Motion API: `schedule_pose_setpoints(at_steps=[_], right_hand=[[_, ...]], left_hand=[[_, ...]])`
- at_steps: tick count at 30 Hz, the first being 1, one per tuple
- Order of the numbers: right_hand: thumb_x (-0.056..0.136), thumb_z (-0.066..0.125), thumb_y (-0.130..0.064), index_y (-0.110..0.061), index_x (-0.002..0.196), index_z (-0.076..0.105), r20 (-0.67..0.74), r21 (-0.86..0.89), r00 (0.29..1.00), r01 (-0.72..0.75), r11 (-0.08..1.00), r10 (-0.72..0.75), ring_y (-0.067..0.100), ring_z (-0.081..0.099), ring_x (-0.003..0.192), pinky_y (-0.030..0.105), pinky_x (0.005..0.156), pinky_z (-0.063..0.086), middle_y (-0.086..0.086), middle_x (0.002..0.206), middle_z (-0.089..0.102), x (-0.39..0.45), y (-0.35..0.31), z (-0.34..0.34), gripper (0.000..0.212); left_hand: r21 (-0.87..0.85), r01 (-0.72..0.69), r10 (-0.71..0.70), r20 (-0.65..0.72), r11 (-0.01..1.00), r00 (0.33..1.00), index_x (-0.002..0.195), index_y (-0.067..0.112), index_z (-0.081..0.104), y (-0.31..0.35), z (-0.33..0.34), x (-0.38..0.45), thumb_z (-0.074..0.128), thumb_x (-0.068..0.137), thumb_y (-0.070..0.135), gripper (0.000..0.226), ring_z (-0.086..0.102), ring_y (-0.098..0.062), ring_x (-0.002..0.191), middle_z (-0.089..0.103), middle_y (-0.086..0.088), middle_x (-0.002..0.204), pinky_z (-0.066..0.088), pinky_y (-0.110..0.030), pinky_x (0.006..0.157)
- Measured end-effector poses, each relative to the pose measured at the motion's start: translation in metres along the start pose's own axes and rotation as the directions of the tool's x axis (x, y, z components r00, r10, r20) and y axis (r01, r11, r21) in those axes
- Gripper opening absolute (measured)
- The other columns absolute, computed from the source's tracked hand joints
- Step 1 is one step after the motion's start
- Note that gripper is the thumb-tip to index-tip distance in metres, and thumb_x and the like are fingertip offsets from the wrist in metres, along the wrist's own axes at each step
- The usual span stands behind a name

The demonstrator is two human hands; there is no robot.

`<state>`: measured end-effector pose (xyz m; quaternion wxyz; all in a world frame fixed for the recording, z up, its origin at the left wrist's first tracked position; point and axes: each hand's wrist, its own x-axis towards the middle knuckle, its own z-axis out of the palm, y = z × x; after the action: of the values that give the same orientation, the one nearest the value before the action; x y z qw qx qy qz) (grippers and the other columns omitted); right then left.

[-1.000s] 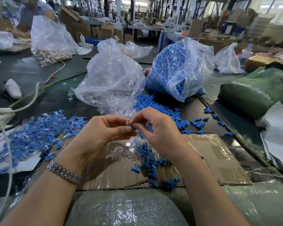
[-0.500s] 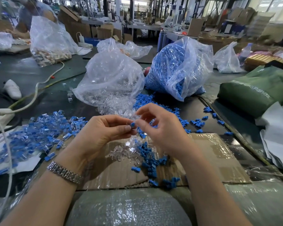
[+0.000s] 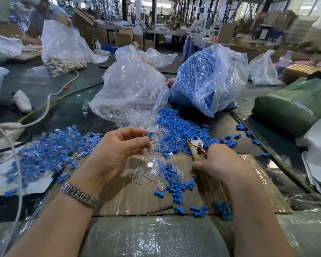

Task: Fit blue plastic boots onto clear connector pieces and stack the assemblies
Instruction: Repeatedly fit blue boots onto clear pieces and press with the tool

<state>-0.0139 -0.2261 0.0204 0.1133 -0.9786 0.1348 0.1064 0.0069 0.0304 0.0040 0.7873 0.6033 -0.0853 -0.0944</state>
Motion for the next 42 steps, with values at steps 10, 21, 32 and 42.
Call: schedule_pose_setpoints(at_steps=[10, 21, 32, 42], right_hand=[[0.095, 0.053, -0.014, -0.009, 0.095, 0.058, -0.086, -0.025, 0.994, -0.067, 0.997, 0.064, 0.030, 0.063, 0.093, 0.039, 0.076, 0.054, 0.012, 0.099, 0.063, 0.007, -0.006, 0.004, 0.007], [0.106, 0.053, -0.026, 0.003, 0.102, 0.064, 0.142, 0.688, 0.906, 0.199, 0.698, -0.399, 0.023, 0.076, 0.084, 0.042, 0.085, 0.061, 0.009, 0.086, 0.078, -0.033, -0.020, -0.037, 0.031], [0.107, 0.050, -0.032, 0.002, 0.104, 0.063, 0.225, 0.611, 0.818, 0.305, 0.730, -0.530, 0.018, 0.076, 0.091, 0.032, 0.082, 0.058, 0.008, 0.098, 0.079, -0.046, -0.053, -0.027, 0.036], [0.107, 0.049, -0.036, 0.005, 0.102, 0.056, 0.169, 0.591, 0.832, 0.344, 0.729, -0.529, 0.029, 0.075, 0.074, 0.047, 0.079, 0.060, 0.009, 0.080, 0.074, -0.042, -0.055, -0.017, 0.042]], left_hand=[[-0.044, 0.002, -0.004, -0.035, 0.999, 0.999, 0.093, 0.013, 0.081, 0.002, 0.000, 0.000, 0.078, 0.073, 0.012, 0.020, 0.075, -0.026, 0.089, 0.076, -0.019, 0.105, 0.059, -0.024, 0.070], [-0.123, -0.015, 0.005, -0.083, 0.992, 0.997, 0.092, 0.015, 0.082, 0.003, -0.001, 0.002, 0.075, 0.076, 0.009, 0.019, 0.074, -0.023, 0.100, 0.076, -0.015, 0.111, 0.060, -0.024, 0.075], [-0.086, -0.100, 0.089, -0.126, 0.991, 0.988, 0.089, 0.018, 0.082, 0.003, 0.000, 0.004, 0.082, 0.064, 0.019, 0.025, 0.071, -0.015, 0.090, 0.077, -0.006, 0.099, 0.058, -0.022, 0.075], [0.261, -0.161, 0.201, -0.137, 0.952, 0.970, 0.092, 0.024, 0.081, 0.000, 0.005, -0.001, 0.079, 0.073, 0.025, 0.019, 0.072, -0.007, 0.086, 0.079, 0.000, 0.095, 0.055, -0.019, 0.075]])
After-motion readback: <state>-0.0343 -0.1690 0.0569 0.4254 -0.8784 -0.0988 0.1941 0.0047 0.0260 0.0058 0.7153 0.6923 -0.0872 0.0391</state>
